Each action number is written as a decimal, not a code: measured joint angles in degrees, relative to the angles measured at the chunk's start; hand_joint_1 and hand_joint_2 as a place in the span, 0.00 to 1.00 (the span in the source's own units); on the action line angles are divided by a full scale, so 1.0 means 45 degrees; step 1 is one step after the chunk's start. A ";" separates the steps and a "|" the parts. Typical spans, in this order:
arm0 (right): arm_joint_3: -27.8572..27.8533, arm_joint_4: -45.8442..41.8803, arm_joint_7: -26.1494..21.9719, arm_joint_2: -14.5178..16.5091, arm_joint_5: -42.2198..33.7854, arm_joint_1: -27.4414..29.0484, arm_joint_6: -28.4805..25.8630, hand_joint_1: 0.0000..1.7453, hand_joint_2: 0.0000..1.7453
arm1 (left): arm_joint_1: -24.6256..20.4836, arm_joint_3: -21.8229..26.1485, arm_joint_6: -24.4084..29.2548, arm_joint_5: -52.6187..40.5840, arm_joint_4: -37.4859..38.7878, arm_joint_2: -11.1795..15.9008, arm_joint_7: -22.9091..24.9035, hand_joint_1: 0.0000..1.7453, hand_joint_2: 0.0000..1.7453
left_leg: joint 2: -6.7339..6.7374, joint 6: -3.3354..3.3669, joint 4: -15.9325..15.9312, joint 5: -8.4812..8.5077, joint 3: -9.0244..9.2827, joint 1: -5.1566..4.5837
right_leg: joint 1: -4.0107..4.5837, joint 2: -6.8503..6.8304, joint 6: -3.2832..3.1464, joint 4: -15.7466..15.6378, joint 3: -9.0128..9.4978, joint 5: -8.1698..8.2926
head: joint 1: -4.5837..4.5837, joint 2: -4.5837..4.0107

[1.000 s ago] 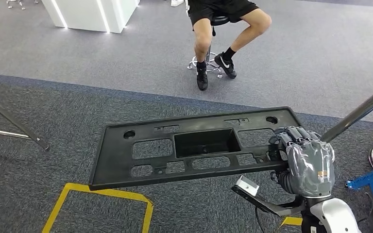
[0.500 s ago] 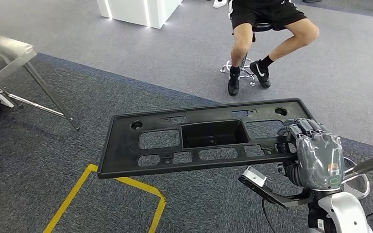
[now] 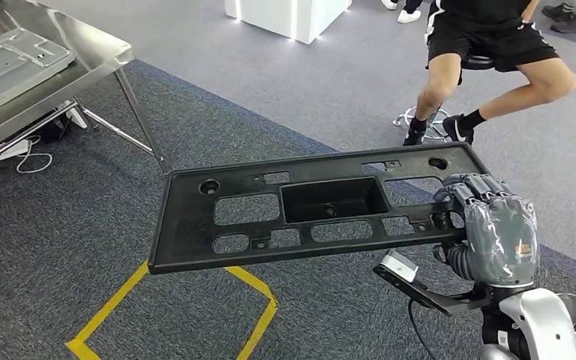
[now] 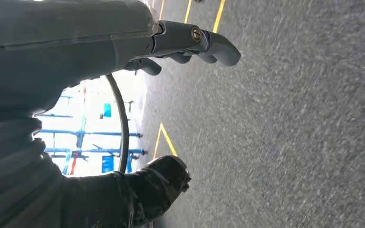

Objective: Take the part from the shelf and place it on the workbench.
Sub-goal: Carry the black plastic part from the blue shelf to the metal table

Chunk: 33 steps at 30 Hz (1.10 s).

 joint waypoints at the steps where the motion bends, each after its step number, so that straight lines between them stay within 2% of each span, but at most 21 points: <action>1: -0.0059 -0.0057 -0.0028 -0.0059 -0.0094 -0.0120 0.0013 1.00 1.00 | 0.0001 0.0051 -0.0006 0.0000 0.0000 -0.0002 0.0023 0.00 1.00 | -0.0139 0.0077 -0.0033 0.0030 0.0009 0.0019 | -0.0040 0.0225 0.0059 0.0163 -0.0032 -0.0156 | 0.0001 0.0000; 2: -0.0124 -0.0110 -0.0049 -0.0126 -0.0180 -0.0216 0.0022 1.00 1.00 | -0.0009 0.0092 -0.0027 0.0000 0.0000 -0.0004 0.0049 0.00 1.00 | -0.0278 0.0147 -0.0067 0.0068 0.0019 0.0047 | -0.0079 0.0572 0.0099 0.0572 -0.0188 -0.0447 | 0.0006 0.0000; 4: -0.0254 -0.0171 -0.0079 -0.0241 -0.0350 -0.0348 0.0034 1.00 1.00 | -0.0042 0.0120 -0.0137 0.0000 0.0002 -0.0005 0.0125 0.00 1.00 | -0.0565 0.0245 -0.0085 0.0105 -0.0001 0.0056 | -0.0121 0.1324 0.0132 0.2092 -0.0898 -0.1278 | 0.0012 0.0001; 5: -0.0325 -0.0183 -0.0094 -0.0297 -0.0438 -0.0412 0.0052 1.00 1.00 | -0.0054 0.0123 -0.0210 0.0000 0.0004 -0.0005 0.0173 0.00 1.00 | -0.0735 0.0274 -0.0083 0.0115 -0.0015 0.0039 | -0.0124 0.1491 0.0136 0.2921 -0.1327 -0.1594 | 0.0013 0.0001; 6: -0.0384 -0.0188 -0.0111 -0.0345 -0.0511 -0.0483 0.0079 1.00 1.00 | -0.0056 0.0128 -0.0276 0.0000 0.0005 -0.0005 0.0219 0.00 1.00 | -0.0913 0.0293 -0.0080 0.0121 -0.0016 0.0015 | -0.0116 0.1575 0.0130 0.3446 -0.1623 -0.1681 | 0.0011 0.0001; 7: -0.0430 -0.0192 -0.0124 -0.0394 -0.0573 -0.0560 0.0112 1.00 1.00 | -0.0052 0.0136 -0.0321 0.0000 0.0005 -0.0005 0.0255 0.00 1.00 | -0.1103 0.0300 -0.0074 0.0125 -0.0007 -0.0011 | -0.0105 0.1624 0.0104 0.3513 -0.1712 -0.1497 | 0.0011 0.0000; 9: -0.0483 -0.0205 -0.0147 -0.0491 -0.0661 -0.0711 0.0173 1.00 1.00 | -0.0051 0.0167 -0.0368 0.0000 0.0007 -0.0010 0.0307 0.00 1.00 | -0.1477 0.0299 -0.0067 0.0129 0.0045 -0.0048 | -0.0066 0.1863 -0.0039 0.2271 -0.1228 -0.0522 | 0.0011 0.0000; 10: -0.0504 -0.0216 -0.0152 -0.0539 -0.0690 -0.0775 0.0192 1.00 1.00 | -0.0058 0.0182 -0.0379 0.0000 0.0013 -0.0036 0.0322 0.00 1.00 | -0.1638 0.0282 -0.0059 0.0136 0.0054 -0.0064 | -0.0054 0.2197 -0.0151 0.1445 -0.0882 -0.0098 | 0.0007 0.0000; 11: -0.0532 -0.0234 -0.0154 -0.0583 -0.0708 -0.0827 0.0204 1.00 1.00 | -0.0073 0.0196 -0.0387 0.0000 0.0019 -0.0057 0.0333 0.00 1.00 | -0.1804 0.0247 -0.0040 0.0152 0.0030 -0.0064 | -0.0046 0.2498 -0.0241 0.0740 -0.0597 0.0173 | 0.0012 0.0000; 13: -0.0584 -0.0272 -0.0154 -0.0652 -0.0718 -0.0906 0.0215 1.00 1.00 | -0.0079 0.0209 -0.0406 0.0000 0.0029 -0.0096 0.0339 0.00 1.00 | -0.2106 0.0114 -0.0018 0.0220 -0.0097 -0.0001 | -0.0010 0.2789 -0.0331 0.0146 -0.0388 0.0240 | 0.0019 0.0000; 15: -0.0607 -0.0295 -0.0154 -0.0677 -0.0718 -0.1008 0.0219 1.00 1.00 | -0.0052 0.0220 -0.0438 0.0000 0.0033 -0.0091 0.0349 0.00 1.00 | -0.2270 -0.0054 -0.0047 0.0283 -0.0200 0.0042 | -0.0007 0.2485 -0.0364 -0.0050 -0.0321 0.0284 | 0.0027 0.0000; 17: -0.0607 -0.0307 -0.0153 -0.0677 -0.0718 -0.1095 0.0219 1.00 1.00 | -0.0050 0.0229 -0.0467 0.0000 0.0044 -0.0095 0.0368 0.00 1.00 | -0.1635 -0.0217 0.0326 0.0004 -0.0400 -0.0014 | -0.0068 0.2115 -0.0462 -0.0272 -0.0189 0.0372 | -0.0005 0.0000; 19: -0.0606 -0.0310 -0.0148 -0.0678 -0.0719 -0.1128 0.0219 1.00 1.00 | -0.0103 0.0233 -0.0477 0.0000 0.0052 -0.0089 0.0391 0.00 1.00 | -0.0842 -0.0371 0.1671 -0.0755 -0.1047 -0.0010 | -0.0075 0.1699 -0.0535 -0.0362 -0.0118 0.0391 | -0.0034 0.0000; 21: -0.0606 -0.0301 -0.0142 -0.0679 -0.0720 -0.1135 0.0219 1.00 1.00 | -0.0133 0.0236 -0.0480 0.0000 0.0056 -0.0076 0.0408 0.00 1.00 | -0.0653 -0.0517 0.3125 -0.1295 -0.1766 0.0079 | -0.0069 0.1279 -0.0540 -0.0338 -0.0122 0.0359 | -0.0033 0.0000; 22: -0.0606 -0.0296 -0.0140 -0.0679 -0.0721 -0.1135 0.0219 1.00 1.00 | -0.0126 0.0236 -0.0483 0.0000 0.0057 -0.0073 0.0412 0.00 1.00 | -0.0615 -0.0577 0.3353 -0.1267 -0.1872 0.0127 | -0.0078 0.1090 -0.0521 -0.0320 -0.0122 0.0336 | -0.0032 0.0000; 23: -0.0606 -0.0294 -0.0141 -0.0679 -0.0721 -0.1136 0.0219 1.00 1.00 | -0.0113 0.0236 -0.0490 0.0000 0.0058 -0.0069 0.0413 0.00 1.00 | -0.0569 -0.0622 0.3159 -0.1052 -0.1760 0.0169 | -0.0089 0.0923 -0.0491 -0.0298 -0.0116 0.0309 | -0.0033 0.0000; 25: -0.0606 -0.0291 -0.0143 -0.0679 -0.0727 -0.1144 0.0219 1.00 1.00 | -0.0099 0.0236 -0.0512 0.0000 0.0058 -0.0055 0.0409 0.00 1.00 | -0.0387 -0.0650 0.1883 -0.0376 -0.1056 0.0213 | -0.0121 0.0656 -0.0404 -0.0239 -0.0082 0.0236 | -0.0034 0.0000; 27: -0.0606 -0.0293 -0.0140 -0.0681 -0.0748 -0.1183 0.0220 1.00 1.00 | -0.0111 0.0236 -0.0548 0.0000 0.0062 -0.0045 0.0392 0.00 1.00 | 0.0113 -0.0554 0.0530 0.0001 -0.0333 0.0162 | -0.0098 0.0401 -0.0262 -0.0157 -0.0037 0.0129 | -0.0030 0.0000; 29: -0.0606 -0.0294 -0.0132 -0.0703 -0.0777 -0.1250 0.0221 1.00 1.00 | -0.0112 0.0236 -0.0583 0.0000 0.0070 -0.0044 0.0374 0.00 1.00 | 0.0336 -0.0365 0.0010 0.0046 -0.0090 0.0084 | -0.0028 0.0160 -0.0109 -0.0112 0.0005 0.0053 | -0.0024 0.0000; 31: -0.0606 -0.0294 -0.0130 -0.0725 -0.0798 -0.1319 0.0222 1.00 1.00 | -0.0083 0.0236 -0.0602 0.0000 0.0085 -0.0044 0.0369 0.00 1.00 | 0.0041 -0.0174 0.0002 0.0097 -0.0123 0.0083 | -0.0024 -0.0014 0.0030 -0.0133 0.0067 0.0011 | -0.0023 0.0001; 33: -0.0606 -0.0291 -0.0130 -0.0737 -0.0805 -0.1372 0.0226 1.00 1.00 | -0.0075 0.0236 -0.0608 0.0000 0.0098 -0.0044 0.0368 0.00 1.00 | -0.0240 0.0004 -0.0081 0.0161 -0.0110 0.0131 | -0.0104 0.0482 0.0151 0.0186 -0.0005 -0.0293 | -0.0017 0.0002</action>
